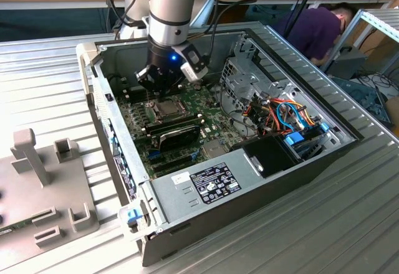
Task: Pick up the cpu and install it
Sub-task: 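Close the cpu cover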
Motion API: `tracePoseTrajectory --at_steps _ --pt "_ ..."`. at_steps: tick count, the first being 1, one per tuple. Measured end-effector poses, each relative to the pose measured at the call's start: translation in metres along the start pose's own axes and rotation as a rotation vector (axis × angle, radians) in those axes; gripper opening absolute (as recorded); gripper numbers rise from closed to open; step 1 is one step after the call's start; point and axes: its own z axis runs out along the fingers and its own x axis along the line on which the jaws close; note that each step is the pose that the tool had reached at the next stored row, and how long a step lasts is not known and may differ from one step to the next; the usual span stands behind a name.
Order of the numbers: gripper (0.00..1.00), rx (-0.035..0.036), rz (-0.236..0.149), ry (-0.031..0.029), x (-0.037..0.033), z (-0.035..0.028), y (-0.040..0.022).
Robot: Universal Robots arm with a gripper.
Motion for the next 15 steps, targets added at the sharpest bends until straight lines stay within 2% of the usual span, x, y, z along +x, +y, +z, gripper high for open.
tracePoseTrajectory --at_steps 6,9,15 --pt "0.11 0.0029 -0.016 0.0027 0.0032 0.0013 -0.0083" --pt "0.11 0.0064 -0.021 0.0046 0.0036 0.0022 -0.0090" --pt "0.11 0.0065 -0.022 0.0045 0.0036 0.0040 -0.0090"
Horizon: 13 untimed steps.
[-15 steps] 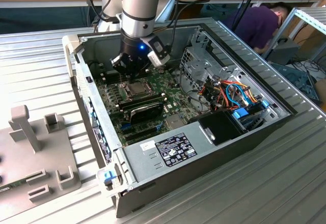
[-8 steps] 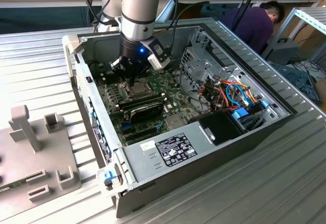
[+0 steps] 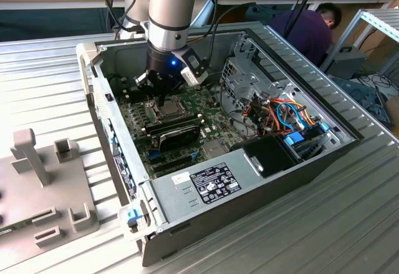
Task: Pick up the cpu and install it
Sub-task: 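Close the cpu cover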
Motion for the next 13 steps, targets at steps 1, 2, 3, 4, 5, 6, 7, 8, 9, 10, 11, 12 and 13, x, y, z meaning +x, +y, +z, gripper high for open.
tracePoseTrajectory --at_steps 1,2,3,4,5,6,7,8,9,10,11,12,13 --pt "0.11 0.0005 0.000 0.0001 0.0001 0.0014 -0.0001" --pt "0.11 0.0009 0.000 0.0000 0.0001 0.0025 -0.0001" --pt "0.11 0.0018 0.000 0.0002 0.0001 0.0038 -0.0001" --pt "0.11 0.0023 0.000 0.0002 0.0001 0.0042 -0.0001" --pt "0.11 0.0026 0.000 0.0003 0.0001 0.0045 -0.0001" --pt "0.11 0.0029 0.000 0.0002 0.0001 0.0050 -0.0001" --pt "0.11 0.0031 0.000 0.0002 0.0001 0.0053 -0.0001" --pt "0.11 0.0036 0.000 0.0002 0.0001 0.0060 -0.0001" --pt "0.11 0.0041 0.000 0.0003 0.0001 0.0064 -0.0002" --pt "0.11 0.0044 0.000 0.0004 0.0001 0.0066 -0.0002" --pt "0.11 0.0045 0.000 0.0004 0.0001 0.0066 -0.0002" --pt "0.11 0.0045 0.000 0.0004 0.0001 0.0066 -0.0002" --pt "0.11 0.0044 0.000 0.0003 0.0001 0.0067 -0.0002"
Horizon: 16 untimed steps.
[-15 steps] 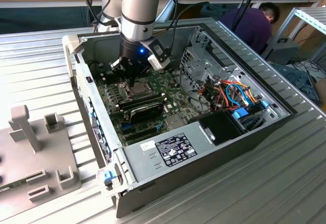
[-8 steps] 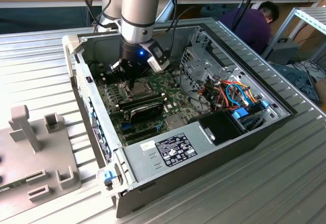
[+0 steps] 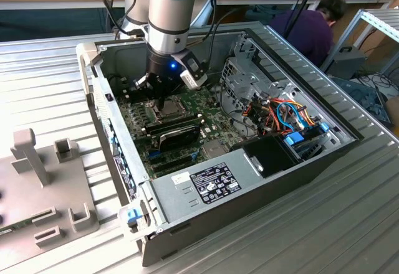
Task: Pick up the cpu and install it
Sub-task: 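Close the cpu cover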
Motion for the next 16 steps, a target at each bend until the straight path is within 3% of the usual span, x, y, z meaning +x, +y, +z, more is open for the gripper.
tracePoseTrajectory --at_steps 16 --pt "0.11 0.0001 0.000 0.0000 0.0001 0.0039 -0.0001"
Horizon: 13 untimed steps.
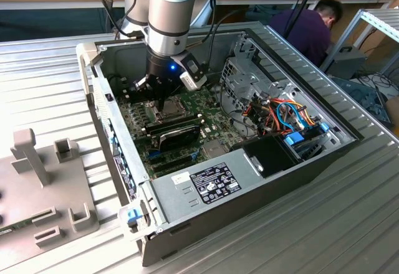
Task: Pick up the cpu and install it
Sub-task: 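Close the cpu cover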
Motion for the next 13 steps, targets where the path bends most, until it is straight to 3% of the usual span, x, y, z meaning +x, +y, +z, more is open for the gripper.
tracePoseTrajectory --at_steps 13 --pt "0.11 -0.0002 0.000 -0.0001 0.0000 0.0021 0.0000"
